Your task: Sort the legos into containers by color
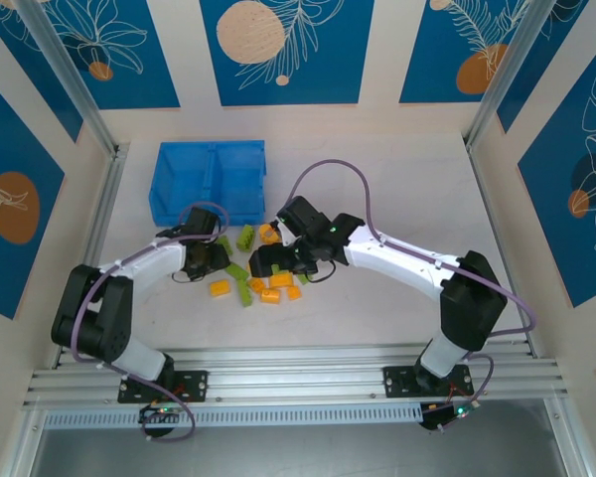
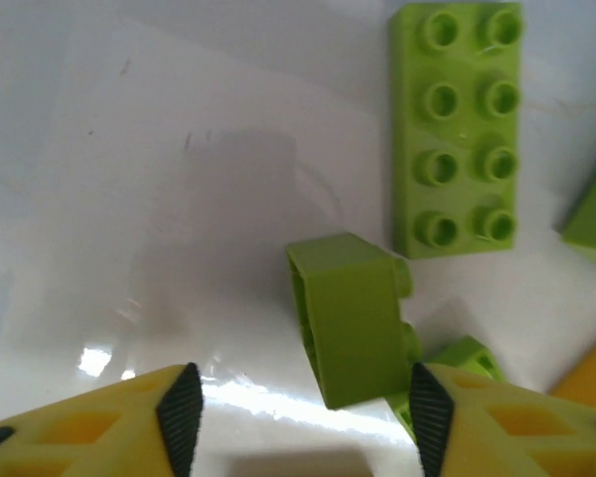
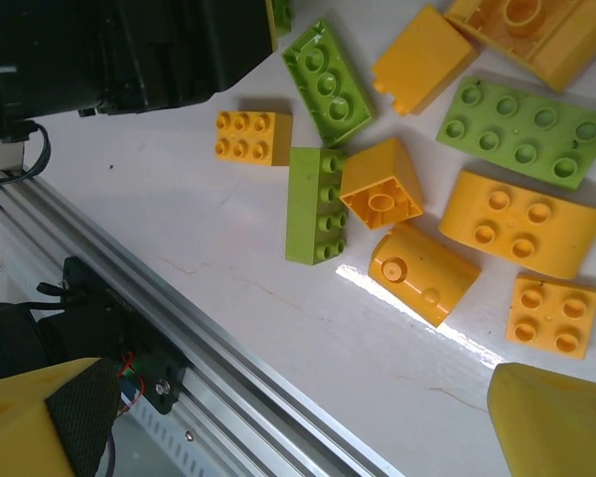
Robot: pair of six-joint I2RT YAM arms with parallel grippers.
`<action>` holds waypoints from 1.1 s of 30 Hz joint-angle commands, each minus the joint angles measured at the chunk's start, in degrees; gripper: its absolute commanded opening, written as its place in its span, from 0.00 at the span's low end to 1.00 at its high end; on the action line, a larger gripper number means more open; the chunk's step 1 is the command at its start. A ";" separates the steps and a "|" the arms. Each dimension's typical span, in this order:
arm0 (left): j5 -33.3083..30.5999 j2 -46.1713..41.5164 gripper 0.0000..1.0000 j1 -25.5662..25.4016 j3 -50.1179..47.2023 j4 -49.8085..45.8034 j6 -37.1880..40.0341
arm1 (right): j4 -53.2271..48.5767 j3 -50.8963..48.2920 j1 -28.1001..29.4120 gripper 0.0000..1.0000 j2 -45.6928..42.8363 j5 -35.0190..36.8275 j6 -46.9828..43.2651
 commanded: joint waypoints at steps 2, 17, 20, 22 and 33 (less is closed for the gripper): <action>-1.52 3.22 0.47 0.57 1.78 1.69 0.17 | -2.25 2.86 0.97 0.97 0.30 1.04 0.82; -3.56 -6.58 0.16 0.53 5.72 -5.39 2.46 | -2.83 3.06 1.58 0.97 -3.84 2.93 1.07; -4.93 -8.53 0.29 0.49 7.18 -6.76 3.06 | -2.13 2.25 1.68 0.97 -5.23 2.97 1.47; -7.12 -7.91 0.48 0.61 8.27 -7.62 4.26 | -1.54 1.72 1.68 0.97 -6.03 3.01 1.67; -2.79 7.11 0.54 3.50 12.42 -5.16 10.81 | -2.17 0.44 2.03 0.97 -7.41 4.14 2.48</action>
